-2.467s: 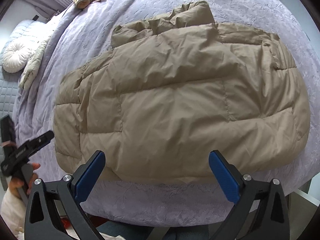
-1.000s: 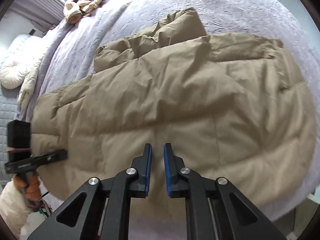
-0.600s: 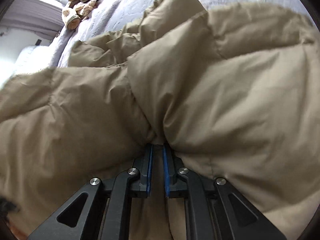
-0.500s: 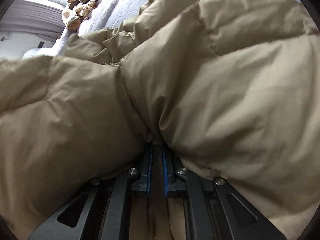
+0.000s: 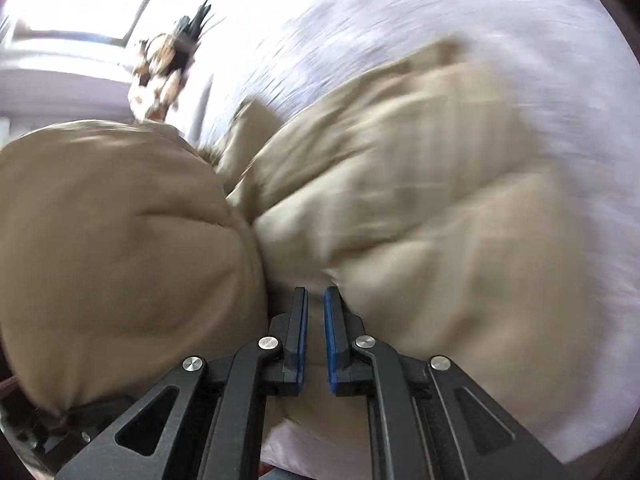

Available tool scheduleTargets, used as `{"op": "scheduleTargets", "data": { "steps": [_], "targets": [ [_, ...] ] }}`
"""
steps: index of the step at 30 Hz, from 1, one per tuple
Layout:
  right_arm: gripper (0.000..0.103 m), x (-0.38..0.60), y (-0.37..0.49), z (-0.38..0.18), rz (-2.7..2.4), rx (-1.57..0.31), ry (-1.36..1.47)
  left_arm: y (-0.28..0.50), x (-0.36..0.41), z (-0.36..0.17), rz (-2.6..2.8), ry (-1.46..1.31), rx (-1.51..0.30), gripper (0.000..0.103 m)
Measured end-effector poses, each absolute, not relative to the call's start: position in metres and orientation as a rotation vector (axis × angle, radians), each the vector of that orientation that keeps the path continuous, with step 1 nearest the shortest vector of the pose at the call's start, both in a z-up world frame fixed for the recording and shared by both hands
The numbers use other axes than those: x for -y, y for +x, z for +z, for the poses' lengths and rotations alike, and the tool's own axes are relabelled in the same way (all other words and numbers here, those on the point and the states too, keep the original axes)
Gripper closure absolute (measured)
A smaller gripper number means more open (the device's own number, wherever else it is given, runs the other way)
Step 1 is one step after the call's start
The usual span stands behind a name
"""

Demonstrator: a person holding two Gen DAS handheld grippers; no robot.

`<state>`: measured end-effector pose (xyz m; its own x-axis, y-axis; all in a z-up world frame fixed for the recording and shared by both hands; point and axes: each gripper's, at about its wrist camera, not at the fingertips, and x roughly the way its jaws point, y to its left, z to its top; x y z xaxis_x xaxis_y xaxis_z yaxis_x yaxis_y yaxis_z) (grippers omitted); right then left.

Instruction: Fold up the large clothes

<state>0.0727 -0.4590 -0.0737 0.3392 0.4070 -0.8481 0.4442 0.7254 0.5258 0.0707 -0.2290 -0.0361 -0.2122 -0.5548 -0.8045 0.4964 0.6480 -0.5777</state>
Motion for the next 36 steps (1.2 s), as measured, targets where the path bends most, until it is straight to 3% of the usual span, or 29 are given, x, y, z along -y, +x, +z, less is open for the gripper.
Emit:
{"op": "scheduleTargets", "data": {
  "steps": [4, 6, 8, 12, 14, 19, 20, 21, 22, 27, 36],
  "targets": [
    [0.091, 0.498, 0.025, -0.060, -0.126, -1.237, 0.837, 0.065, 0.269, -0.057, -1.016, -0.028, -1.526, 0.023],
    [0.079, 0.508, 0.004, -0.054, -0.158, -1.227, 0.830, 0.067, 0.291, -0.065, -1.043, -0.027, -1.541, 0.023],
    [0.050, 0.513, -0.019, -0.044, -0.182, -1.203, 0.828, 0.070, 0.304, -0.070, -1.063, -0.042, -1.566, 0.015],
    [0.038, 0.506, -0.052, -0.020, -0.123, -1.129, 0.824, 0.081, 0.331, -0.078, -1.054, -0.051, -1.588, 0.015],
    [0.022, 0.492, -0.052, -0.006, -0.055, -1.091, 0.812, 0.092, 0.341, -0.080, -1.052, -0.034, -1.590, 0.015],
    [0.025, 0.463, -0.030, -0.005, -0.006, -1.077, 0.758, 0.105, 0.391, -0.068, -1.046, 0.017, -1.560, 0.015],
    [0.057, 0.458, -0.023, -0.012, -0.054, -1.097, 0.742, 0.130, 0.383, -0.064, -1.056, 0.023, -1.532, 0.015],
    [0.080, 0.459, -0.016, -0.021, -0.090, -1.118, 0.749, 0.145, 0.372, -0.054, -1.065, 0.033, -1.492, 0.015],
    [0.086, 0.463, -0.014, -0.027, -0.105, -1.130, 0.767, 0.140, 0.365, -0.043, -1.064, 0.052, -1.439, 0.015],
    [0.086, 0.483, -0.016, -0.063, -0.240, -1.184, 0.821, 0.174, 0.316, -0.022, -0.907, 0.166, -1.228, 0.015],
    [0.086, 0.497, -0.020, -0.098, -0.254, -1.228, 0.873, 0.183, 0.327, -0.098, -0.782, 0.289, -1.296, 0.015]
  ]
}}
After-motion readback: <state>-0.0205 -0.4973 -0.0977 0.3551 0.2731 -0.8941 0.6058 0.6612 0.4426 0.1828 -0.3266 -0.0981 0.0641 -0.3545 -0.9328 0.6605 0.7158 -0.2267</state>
